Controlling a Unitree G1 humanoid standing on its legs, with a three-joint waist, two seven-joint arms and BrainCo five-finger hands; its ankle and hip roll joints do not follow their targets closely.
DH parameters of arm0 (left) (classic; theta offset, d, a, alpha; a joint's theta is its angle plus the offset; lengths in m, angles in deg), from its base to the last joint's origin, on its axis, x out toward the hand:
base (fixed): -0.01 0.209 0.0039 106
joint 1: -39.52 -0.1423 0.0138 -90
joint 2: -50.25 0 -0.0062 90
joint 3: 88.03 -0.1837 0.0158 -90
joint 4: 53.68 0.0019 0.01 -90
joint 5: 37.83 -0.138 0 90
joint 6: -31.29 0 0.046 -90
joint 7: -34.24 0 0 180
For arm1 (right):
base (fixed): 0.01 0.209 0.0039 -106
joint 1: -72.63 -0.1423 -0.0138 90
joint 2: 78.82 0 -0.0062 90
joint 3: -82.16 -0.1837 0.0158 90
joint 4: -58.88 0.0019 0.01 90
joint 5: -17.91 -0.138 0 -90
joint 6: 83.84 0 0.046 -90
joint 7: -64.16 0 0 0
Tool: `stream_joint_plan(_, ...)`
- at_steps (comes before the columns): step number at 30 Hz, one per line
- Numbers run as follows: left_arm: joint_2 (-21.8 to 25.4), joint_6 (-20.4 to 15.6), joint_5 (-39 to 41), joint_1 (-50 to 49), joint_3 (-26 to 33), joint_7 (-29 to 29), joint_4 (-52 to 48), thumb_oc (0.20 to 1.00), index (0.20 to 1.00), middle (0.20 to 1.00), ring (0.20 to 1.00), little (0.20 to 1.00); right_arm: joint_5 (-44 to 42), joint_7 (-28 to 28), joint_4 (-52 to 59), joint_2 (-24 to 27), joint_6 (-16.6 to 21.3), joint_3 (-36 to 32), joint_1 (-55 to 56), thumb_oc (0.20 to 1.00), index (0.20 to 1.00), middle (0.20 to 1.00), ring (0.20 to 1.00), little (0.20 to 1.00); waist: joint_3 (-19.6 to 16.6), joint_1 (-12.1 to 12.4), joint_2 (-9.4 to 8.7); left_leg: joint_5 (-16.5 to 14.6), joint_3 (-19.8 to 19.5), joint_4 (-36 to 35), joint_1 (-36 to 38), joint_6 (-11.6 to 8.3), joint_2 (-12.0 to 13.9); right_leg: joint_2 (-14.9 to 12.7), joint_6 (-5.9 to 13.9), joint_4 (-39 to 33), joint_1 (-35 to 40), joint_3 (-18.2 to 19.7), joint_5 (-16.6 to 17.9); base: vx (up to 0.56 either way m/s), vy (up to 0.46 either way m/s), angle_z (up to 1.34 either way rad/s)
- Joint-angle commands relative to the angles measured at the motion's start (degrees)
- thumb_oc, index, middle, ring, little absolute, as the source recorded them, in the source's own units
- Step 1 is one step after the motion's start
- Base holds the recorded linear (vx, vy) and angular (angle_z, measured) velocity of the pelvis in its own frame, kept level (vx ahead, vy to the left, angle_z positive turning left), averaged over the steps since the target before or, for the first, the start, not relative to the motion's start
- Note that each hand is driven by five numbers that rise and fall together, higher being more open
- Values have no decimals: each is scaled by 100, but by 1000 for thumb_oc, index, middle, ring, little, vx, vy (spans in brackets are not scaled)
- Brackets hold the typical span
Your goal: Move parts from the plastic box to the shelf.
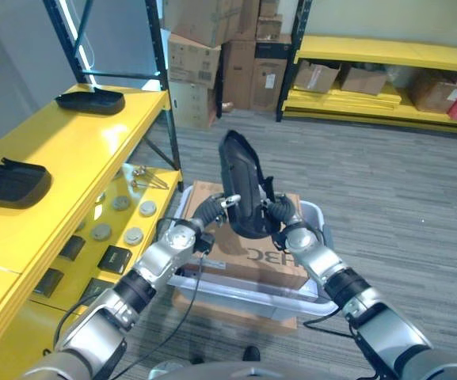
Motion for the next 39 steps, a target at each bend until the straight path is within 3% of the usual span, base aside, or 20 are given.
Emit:
stream_joint_plan(1, -616, -532, -739, 1118, -548, -83, 443, 200, 200, 200, 200, 200, -177, -33, 113, -572, 469, 179, -1044, 200, 200, 200, 200, 200, -266, 99, -32, -204, -87, -174, -151, -308, 282, -566, 783, 174, 387, -97, -770, 0, 0, 0)
stream_joint_plan(5, -378, -638, -1523, 1255, -549, -204, 235, 200, 200, 200, 200, 200, -431, -147, 194, -562, 452, 142, -1040, 200, 200, 200, 200, 200, -259, 117, -21, -204, -118, -174, -160, -313, 281, -565, 783, 185, 372, -94, -775, 0, 0, 0)
stream_joint_plan(6, -320, -678, -1693, 1280, -568, -266, 180, 200, 200, 200, 200, 200, -519, -187, 221, -560, 463, 137, -1031, 263, 263, 263, 263, 263, -258, 117, -17, -203, -126, -173, -162, -315, 279, -565, 784, 183, 373, -90, -776, 0, 0, 0)
stream_joint_plan(7, -172, -758, -2026, 1336, -568, -362, 56, 200, 200, 200, 200, 200, -719, -284, 284, -551, 469, 102, -1013, 529, 529, 529, 529, 529, -253, 126, -6, -201, -142, -175, -163, -320, 277, -564, 783, 169, 382, -88, -774, 0, 0, 0)
stream_joint_plan(8, -98, -814, -2177, 1353, -566, -389, 8, 200, 200, 200, 200, 200, -833, -339, 335, -553, 452, 81, -997, 1000, 1000, 1000, 1000, 1000, -251, 126, -2, -201, -148, -176, -162, -322, 276, -563, 783, 166, 383, -84, -774, 0, 0, 0)
stream_joint_plan(16, 252, -732, -2276, 1372, -449, -507, -596, 200, 200, 200, 200, 200, -1881, -419, 635, -665, 356, -266, -741, 1000, 1000, 1000, 1000, 1000, -225, 111, 48, -212, -156, -176, -145, -319, 281, -560, 768, 135, 404, -74, -770, 0, 0, 0)
stream_joint_plan(25, 165, -745, -2187, 1392, -543, -794, -580, 200, 200, 200, 200, 200, -1923, -265, 490, -746, 510, -532, -598, 1000, 1000, 1000, 1000, 1000, -240, -7, 39, -214, -56, -176, -155, -318, 299, -543, 756, 118, 370, -14, -764, 1, 1, -3)
stream_joint_plan(33, -19, -785, -1642, 1357, -584, -1005, -503, 200, 200, 200, 200, 200, -1912, -312, 530, -830, 600, -593, -591, 1000, 1000, 1000, 1000, 1000, -246, -71, 32, -219, 3, -176, -159, -313, 299, -532, 754, 106, 343, 42, -754, 0, 0, -2)
stream_joint_plan(39, -82, -845, -1529, 1345, -593, -1057, -400, 200, 200, 200, 200, 200, -2532, -316, 479, -906, 741, -699, -618, 1000, 1000, 1000, 1000, 1000, -247, -76, 30, -216, 6, -176, -159, -319, 299, -527, 755, 101, 337, 53, -744, 0, 0, 0)
